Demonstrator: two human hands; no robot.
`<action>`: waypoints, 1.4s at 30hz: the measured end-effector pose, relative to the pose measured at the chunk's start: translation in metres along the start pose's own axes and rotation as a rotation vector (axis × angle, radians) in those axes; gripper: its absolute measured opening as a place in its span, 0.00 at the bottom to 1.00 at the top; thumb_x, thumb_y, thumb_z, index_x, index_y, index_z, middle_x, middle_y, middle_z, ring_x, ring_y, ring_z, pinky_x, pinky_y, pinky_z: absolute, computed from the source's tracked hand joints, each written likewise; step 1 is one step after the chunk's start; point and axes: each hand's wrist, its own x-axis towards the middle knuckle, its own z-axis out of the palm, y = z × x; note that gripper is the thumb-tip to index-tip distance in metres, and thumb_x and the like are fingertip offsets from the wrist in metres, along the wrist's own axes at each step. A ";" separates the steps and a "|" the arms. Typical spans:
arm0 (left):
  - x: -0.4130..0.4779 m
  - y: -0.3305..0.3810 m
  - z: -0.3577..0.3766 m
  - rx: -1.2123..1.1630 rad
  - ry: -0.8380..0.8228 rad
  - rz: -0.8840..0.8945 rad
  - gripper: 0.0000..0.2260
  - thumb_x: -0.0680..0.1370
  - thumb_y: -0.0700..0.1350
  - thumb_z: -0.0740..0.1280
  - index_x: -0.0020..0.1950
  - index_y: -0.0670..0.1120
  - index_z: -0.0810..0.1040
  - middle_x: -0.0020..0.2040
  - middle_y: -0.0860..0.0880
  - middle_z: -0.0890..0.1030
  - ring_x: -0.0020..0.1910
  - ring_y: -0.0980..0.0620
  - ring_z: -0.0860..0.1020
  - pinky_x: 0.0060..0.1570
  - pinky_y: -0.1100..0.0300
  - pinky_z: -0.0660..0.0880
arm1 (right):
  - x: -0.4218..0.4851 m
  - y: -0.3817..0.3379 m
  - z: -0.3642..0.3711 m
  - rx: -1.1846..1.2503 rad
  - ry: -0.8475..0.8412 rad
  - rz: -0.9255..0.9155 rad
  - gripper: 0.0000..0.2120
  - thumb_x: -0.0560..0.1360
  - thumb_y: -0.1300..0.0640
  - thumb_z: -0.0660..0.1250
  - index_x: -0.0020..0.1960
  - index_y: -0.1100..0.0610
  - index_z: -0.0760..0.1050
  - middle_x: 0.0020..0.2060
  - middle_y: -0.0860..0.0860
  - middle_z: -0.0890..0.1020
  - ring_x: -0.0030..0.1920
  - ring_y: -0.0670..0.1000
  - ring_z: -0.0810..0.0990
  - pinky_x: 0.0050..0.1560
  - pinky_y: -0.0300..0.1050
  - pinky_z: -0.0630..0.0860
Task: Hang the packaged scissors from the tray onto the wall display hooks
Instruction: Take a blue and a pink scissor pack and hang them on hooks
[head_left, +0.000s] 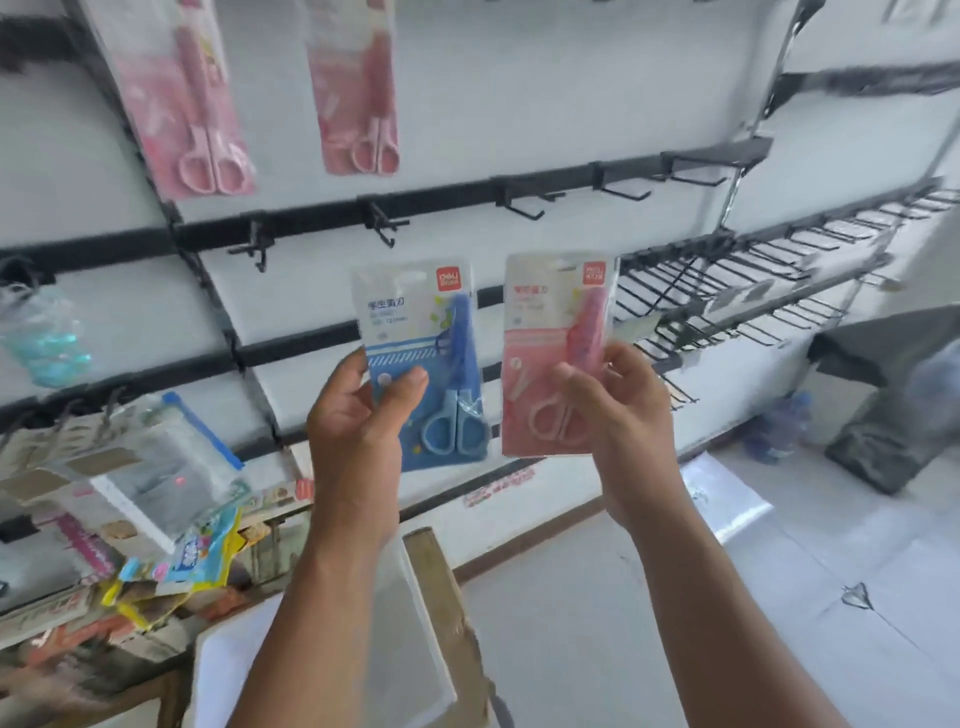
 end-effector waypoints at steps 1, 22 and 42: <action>-0.002 0.004 0.019 -0.002 -0.007 0.012 0.13 0.77 0.33 0.68 0.51 0.51 0.84 0.48 0.51 0.87 0.49 0.53 0.83 0.54 0.57 0.77 | 0.004 -0.012 -0.015 0.009 -0.003 -0.017 0.03 0.78 0.67 0.68 0.50 0.64 0.75 0.35 0.54 0.87 0.32 0.52 0.86 0.32 0.42 0.80; 0.127 -0.001 0.209 -0.052 0.044 0.139 0.10 0.77 0.37 0.70 0.54 0.48 0.83 0.50 0.49 0.88 0.50 0.50 0.84 0.62 0.45 0.77 | 0.193 -0.073 -0.116 0.094 -0.077 -0.168 0.02 0.79 0.62 0.67 0.47 0.59 0.76 0.36 0.52 0.86 0.34 0.51 0.86 0.34 0.48 0.83; 0.233 -0.001 0.252 0.178 0.309 0.404 0.08 0.81 0.42 0.66 0.54 0.49 0.84 0.50 0.52 0.86 0.48 0.52 0.80 0.52 0.56 0.75 | 0.351 -0.067 -0.087 0.180 -0.374 -0.158 0.05 0.79 0.56 0.68 0.50 0.58 0.78 0.40 0.55 0.87 0.38 0.58 0.87 0.33 0.52 0.83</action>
